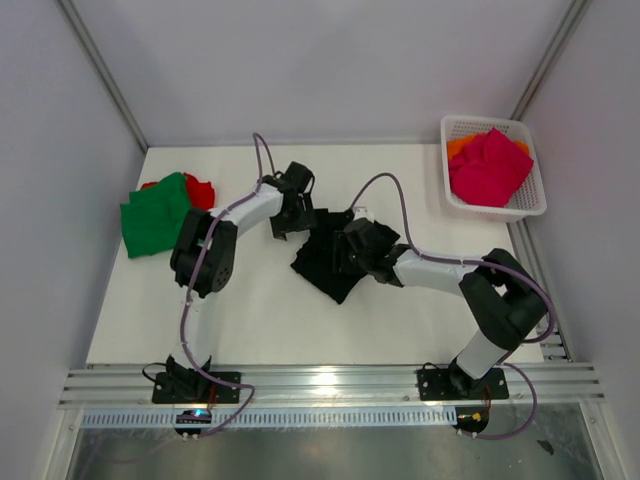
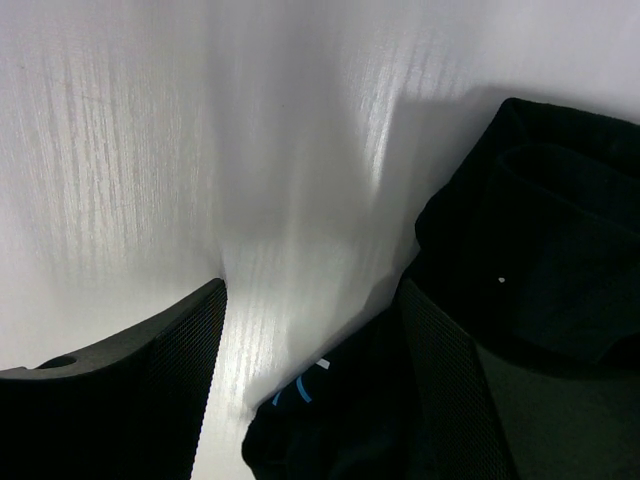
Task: Fold and stack the t-shirts
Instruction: Fold the long partially folded tshirt into a neat square
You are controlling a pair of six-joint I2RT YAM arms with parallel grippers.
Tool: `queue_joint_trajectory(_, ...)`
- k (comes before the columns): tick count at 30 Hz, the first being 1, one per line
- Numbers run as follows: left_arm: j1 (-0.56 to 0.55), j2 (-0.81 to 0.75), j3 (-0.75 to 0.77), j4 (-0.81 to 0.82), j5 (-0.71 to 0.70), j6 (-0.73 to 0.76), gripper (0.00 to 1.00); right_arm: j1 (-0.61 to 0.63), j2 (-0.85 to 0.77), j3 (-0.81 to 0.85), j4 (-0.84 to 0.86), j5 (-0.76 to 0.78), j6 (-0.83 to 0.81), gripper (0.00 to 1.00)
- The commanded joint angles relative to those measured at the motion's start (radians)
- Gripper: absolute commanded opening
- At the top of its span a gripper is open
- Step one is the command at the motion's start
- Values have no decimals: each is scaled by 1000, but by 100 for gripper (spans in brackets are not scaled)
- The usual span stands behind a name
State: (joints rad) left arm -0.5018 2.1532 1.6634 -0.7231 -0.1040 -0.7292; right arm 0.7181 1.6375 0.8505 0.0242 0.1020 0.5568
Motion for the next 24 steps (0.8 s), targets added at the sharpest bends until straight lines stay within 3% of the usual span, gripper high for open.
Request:
queue_joint_trajectory(1,-7,2,70,-1,-5,8,73,26,22,-4,31,-1,23,54)
queue_joint_trajectory(12,-7,-10,125,-42,-22,24,73,44,51,22,33,4,31,54)
queue_joint_trajectory(24,-7,-18,81,-67,-60,56,73,57,73,56,36,18,51,54)
